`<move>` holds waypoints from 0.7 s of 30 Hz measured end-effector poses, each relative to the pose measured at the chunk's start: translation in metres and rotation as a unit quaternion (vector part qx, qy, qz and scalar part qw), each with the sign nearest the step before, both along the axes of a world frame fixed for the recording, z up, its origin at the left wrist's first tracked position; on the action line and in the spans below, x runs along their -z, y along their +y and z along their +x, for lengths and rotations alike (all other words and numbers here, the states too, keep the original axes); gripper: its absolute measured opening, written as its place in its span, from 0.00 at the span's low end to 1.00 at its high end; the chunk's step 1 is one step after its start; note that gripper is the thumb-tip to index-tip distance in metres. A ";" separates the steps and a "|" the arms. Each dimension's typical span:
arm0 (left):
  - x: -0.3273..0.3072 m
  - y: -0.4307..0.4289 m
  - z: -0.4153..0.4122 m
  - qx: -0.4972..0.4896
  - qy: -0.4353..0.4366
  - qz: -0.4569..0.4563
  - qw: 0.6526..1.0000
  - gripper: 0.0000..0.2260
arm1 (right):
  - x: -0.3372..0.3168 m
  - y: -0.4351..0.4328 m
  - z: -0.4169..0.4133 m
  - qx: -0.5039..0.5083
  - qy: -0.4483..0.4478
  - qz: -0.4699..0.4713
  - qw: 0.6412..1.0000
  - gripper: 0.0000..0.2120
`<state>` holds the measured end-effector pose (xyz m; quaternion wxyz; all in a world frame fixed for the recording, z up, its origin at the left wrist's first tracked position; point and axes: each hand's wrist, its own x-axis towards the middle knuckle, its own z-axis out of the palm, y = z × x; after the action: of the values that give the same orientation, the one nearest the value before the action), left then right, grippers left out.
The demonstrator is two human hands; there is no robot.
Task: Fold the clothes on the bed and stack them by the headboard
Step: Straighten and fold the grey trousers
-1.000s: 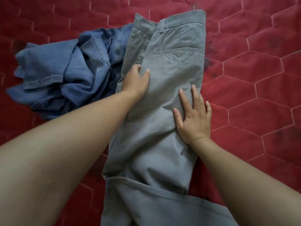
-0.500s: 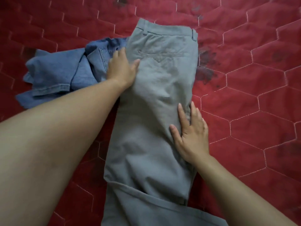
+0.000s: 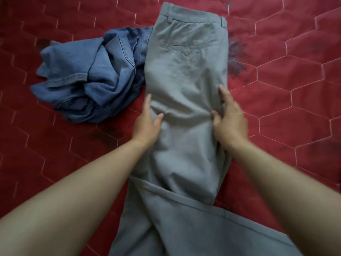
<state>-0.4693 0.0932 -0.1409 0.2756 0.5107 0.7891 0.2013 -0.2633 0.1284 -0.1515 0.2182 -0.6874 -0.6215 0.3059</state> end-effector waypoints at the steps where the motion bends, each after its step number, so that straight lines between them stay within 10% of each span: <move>1: -0.008 0.009 0.013 0.028 -0.034 0.041 0.998 0.27 | -0.007 0.008 0.016 0.029 -0.008 0.019 0.999 0.30; 4: -0.031 0.048 0.054 0.067 -0.048 0.127 0.988 0.26 | -0.033 0.039 0.064 0.102 -0.014 0.096 0.990 0.28; 8: -0.039 0.049 0.071 0.043 0.093 0.002 0.995 0.34 | -0.054 0.031 0.092 0.001 -0.064 0.048 0.997 0.37; 21: -0.017 -0.255 0.054 0.053 0.131 -0.201 0.969 0.31 | -0.014 -0.233 0.142 -0.115 -0.156 -0.172 0.966 0.15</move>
<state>-0.4158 -0.1613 -0.1238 0.2774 0.5080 0.8142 -0.0453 -0.1208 -0.1046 -0.1371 -0.0396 -0.6775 -0.6609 0.3203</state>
